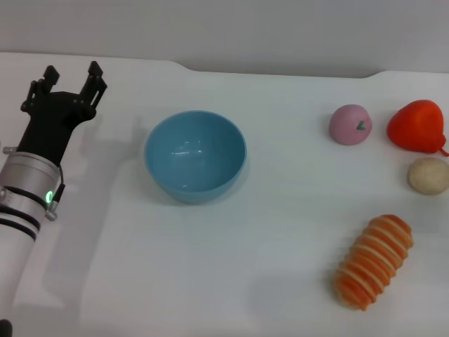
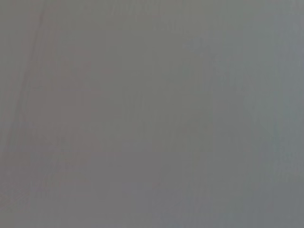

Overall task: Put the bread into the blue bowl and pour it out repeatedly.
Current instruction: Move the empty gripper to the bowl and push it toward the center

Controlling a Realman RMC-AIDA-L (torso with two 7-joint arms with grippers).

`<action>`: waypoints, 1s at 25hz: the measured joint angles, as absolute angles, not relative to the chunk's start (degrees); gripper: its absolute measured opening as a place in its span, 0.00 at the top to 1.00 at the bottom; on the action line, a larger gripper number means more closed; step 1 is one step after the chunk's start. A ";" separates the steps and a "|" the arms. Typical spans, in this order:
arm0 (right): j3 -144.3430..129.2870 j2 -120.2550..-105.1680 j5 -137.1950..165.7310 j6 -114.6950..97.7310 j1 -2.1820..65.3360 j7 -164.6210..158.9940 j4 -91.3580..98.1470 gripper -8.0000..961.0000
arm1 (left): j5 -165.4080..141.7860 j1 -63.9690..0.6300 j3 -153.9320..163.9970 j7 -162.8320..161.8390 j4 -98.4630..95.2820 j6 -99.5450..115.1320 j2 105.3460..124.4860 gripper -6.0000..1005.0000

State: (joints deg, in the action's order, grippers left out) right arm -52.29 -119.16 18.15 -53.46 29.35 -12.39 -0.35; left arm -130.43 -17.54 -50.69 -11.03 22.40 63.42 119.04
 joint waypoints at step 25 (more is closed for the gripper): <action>-52.26 -119.15 18.09 -53.45 27.89 -12.30 -0.26 0.45 | -130.96 -28.06 -50.58 -10.94 24.72 52.48 118.00 0.22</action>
State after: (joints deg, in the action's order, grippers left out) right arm -52.26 -119.15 18.09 -53.45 27.89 -12.30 -0.26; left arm -130.96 -28.06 -50.58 -10.94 24.72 52.48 118.00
